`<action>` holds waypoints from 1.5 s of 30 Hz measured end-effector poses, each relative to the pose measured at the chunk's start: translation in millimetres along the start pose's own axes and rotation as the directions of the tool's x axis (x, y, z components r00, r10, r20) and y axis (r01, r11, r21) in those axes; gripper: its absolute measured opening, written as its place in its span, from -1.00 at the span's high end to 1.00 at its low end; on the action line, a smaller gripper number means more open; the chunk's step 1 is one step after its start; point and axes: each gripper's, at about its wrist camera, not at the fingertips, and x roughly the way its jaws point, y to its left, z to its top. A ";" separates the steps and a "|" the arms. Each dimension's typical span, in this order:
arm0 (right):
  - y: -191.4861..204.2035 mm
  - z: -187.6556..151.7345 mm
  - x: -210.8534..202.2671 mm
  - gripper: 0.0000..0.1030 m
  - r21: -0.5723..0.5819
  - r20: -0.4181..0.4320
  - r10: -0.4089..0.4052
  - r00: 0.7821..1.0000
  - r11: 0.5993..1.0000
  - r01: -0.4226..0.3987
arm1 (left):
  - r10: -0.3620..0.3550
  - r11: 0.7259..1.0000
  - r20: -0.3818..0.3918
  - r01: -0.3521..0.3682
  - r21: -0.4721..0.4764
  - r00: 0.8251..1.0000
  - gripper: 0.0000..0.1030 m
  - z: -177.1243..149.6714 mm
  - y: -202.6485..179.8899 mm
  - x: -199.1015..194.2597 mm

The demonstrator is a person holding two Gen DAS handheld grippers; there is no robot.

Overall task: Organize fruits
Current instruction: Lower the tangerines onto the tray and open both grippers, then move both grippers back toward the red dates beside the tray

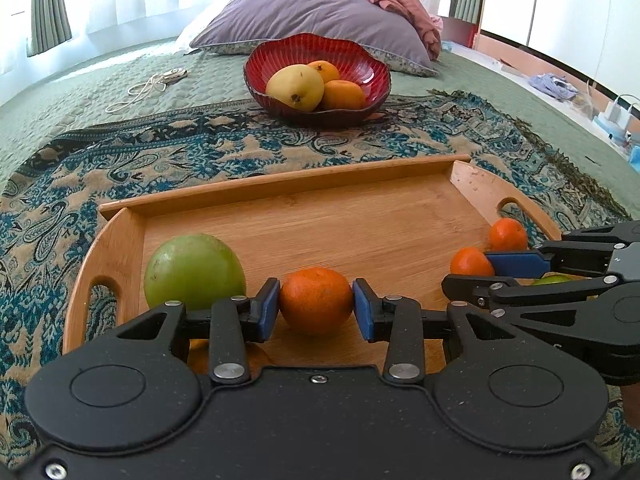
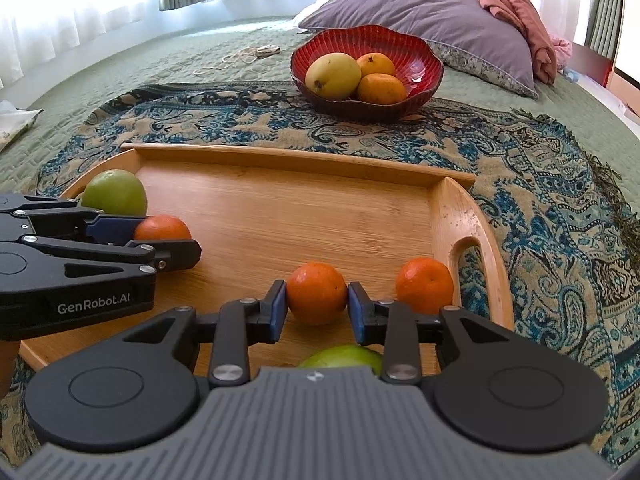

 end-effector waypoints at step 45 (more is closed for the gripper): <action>45.4 -114.8 -125.5 -0.16 -0.169 0.209 0.094 0.973 0.984 -0.059 | -0.103 0.987 0.128 0.086 0.133 0.986 -0.52 -134.1 -22.2 -149.3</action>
